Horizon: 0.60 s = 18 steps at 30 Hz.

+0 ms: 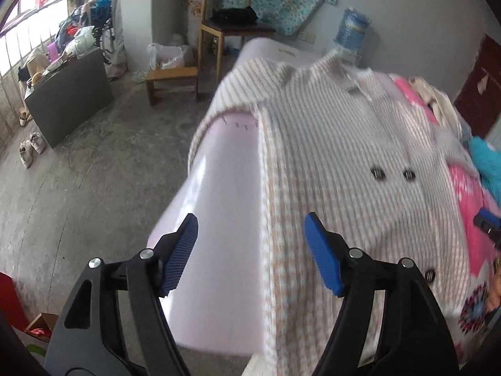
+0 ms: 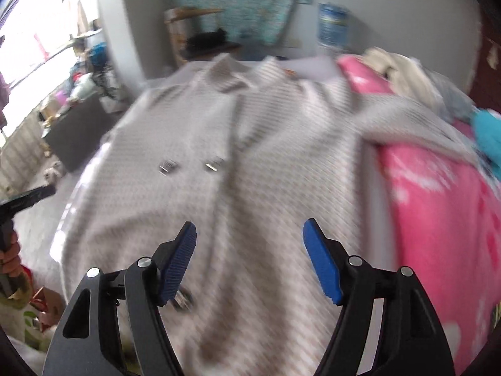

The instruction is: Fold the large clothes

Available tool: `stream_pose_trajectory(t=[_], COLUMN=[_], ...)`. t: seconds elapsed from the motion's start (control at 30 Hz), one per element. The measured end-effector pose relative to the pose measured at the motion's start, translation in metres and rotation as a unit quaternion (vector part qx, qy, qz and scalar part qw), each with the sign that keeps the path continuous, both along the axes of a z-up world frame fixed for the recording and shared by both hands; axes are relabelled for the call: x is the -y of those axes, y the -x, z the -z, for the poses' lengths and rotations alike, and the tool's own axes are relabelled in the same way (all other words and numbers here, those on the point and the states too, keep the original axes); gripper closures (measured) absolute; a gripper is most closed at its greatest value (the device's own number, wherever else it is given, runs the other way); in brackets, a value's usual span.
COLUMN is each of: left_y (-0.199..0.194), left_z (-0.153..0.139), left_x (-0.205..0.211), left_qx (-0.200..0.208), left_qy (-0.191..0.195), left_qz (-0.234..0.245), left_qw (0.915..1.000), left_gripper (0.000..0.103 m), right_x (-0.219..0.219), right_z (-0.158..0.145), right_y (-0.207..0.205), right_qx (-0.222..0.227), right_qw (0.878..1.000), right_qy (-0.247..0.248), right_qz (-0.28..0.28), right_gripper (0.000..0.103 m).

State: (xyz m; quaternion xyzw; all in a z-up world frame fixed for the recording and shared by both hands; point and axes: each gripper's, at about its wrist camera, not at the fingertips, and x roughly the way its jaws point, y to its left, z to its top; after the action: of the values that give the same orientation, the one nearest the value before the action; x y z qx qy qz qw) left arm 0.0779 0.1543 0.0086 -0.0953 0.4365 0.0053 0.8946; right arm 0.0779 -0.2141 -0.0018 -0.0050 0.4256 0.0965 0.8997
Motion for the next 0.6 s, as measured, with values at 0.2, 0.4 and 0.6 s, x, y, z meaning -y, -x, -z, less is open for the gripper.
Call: stream_pose_trajectory(t=[0.2,0.4,0.6], left_y=[-0.070,-0.141,-0.158], left_z=[-0.004,0.058,0.153], left_x=[-0.049,-0.121,-0.180], left_qx=[0.022,-0.043,-0.110], left_qy=[0.100,0.298,0.470], left_qz=[-0.053,-0.122,-0.219], left_qw=[0.9933,0.9459,0.8481], left_gripper=[0.024,0.019,0.019], right_x=[-0.080,-0.121,-0.136], right_z=[0.020,0.053,0.065], right_y=[-0.060,-0.098,-0.111], right_qx=[-0.017,-0.060,-0.077], right_qw=[0.995,0.989,0.987], right_qy=[0.002,0.009,0.014], right_qz=[-0.094,-0.135,-0.141], right_gripper=[0.034,0.034,0.034])
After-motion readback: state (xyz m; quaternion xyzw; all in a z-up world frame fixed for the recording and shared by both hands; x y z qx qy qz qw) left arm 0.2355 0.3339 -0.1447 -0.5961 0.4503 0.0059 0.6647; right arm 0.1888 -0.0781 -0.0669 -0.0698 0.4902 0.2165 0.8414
